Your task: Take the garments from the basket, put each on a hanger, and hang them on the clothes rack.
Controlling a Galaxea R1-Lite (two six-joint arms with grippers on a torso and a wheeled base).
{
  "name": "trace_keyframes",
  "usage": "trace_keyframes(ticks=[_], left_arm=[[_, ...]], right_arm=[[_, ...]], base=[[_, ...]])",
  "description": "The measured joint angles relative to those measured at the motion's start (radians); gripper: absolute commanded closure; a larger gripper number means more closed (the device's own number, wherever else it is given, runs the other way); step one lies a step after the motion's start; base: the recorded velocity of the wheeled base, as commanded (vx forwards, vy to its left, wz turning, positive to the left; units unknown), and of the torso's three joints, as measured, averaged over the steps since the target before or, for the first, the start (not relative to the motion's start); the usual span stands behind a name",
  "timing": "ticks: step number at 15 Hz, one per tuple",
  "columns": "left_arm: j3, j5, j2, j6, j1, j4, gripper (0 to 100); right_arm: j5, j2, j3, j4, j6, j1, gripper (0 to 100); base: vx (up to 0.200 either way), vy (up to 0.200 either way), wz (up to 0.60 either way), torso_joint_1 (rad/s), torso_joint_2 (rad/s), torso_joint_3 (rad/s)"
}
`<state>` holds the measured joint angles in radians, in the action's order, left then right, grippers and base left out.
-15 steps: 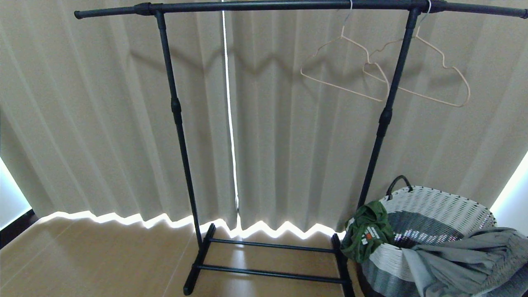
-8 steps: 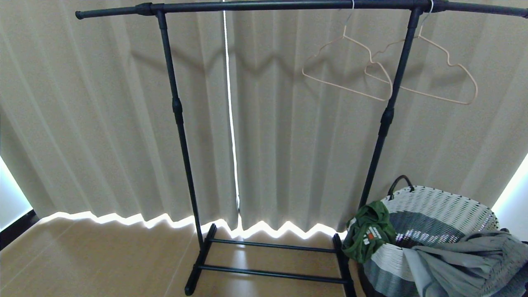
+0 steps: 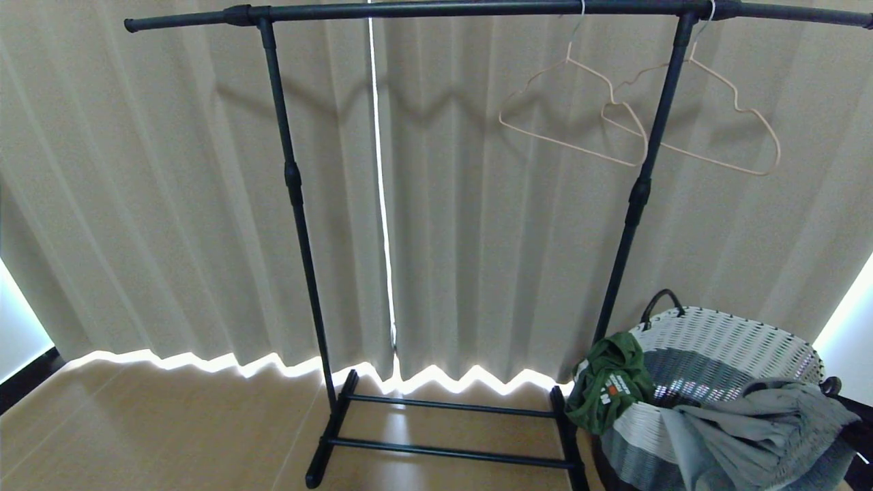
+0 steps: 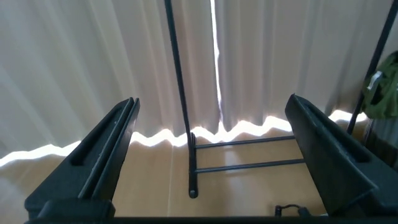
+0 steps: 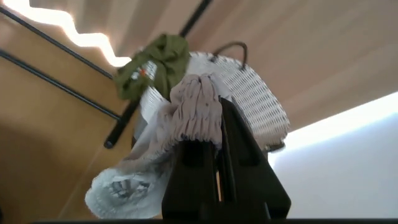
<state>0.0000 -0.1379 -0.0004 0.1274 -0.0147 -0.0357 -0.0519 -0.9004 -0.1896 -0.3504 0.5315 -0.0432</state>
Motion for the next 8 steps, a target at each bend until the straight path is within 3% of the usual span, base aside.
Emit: trace_keyframes(ticks=[3,6,8], left_arm=[[-0.042,-0.072,0.015,-0.001,0.009,0.003,0],[-0.152,-0.126,0.108,-0.010,0.016,0.000,0],[-0.231,-0.130,0.219,-0.011,0.026,-0.024,0]], right_arm=[[0.015,-0.016,-0.061,-0.001,-0.019,-0.039,100],[0.015,-0.044,-0.129,0.001,-0.062,-0.101,100],[0.015,-0.085,-0.219,0.000,-0.151,-0.179,100]], base=[[0.000,0.000,0.00,0.000,0.00,0.000],[0.000,0.000,0.00,0.000,0.00,0.000],[0.000,0.000,0.00,0.000,0.00,0.000]])
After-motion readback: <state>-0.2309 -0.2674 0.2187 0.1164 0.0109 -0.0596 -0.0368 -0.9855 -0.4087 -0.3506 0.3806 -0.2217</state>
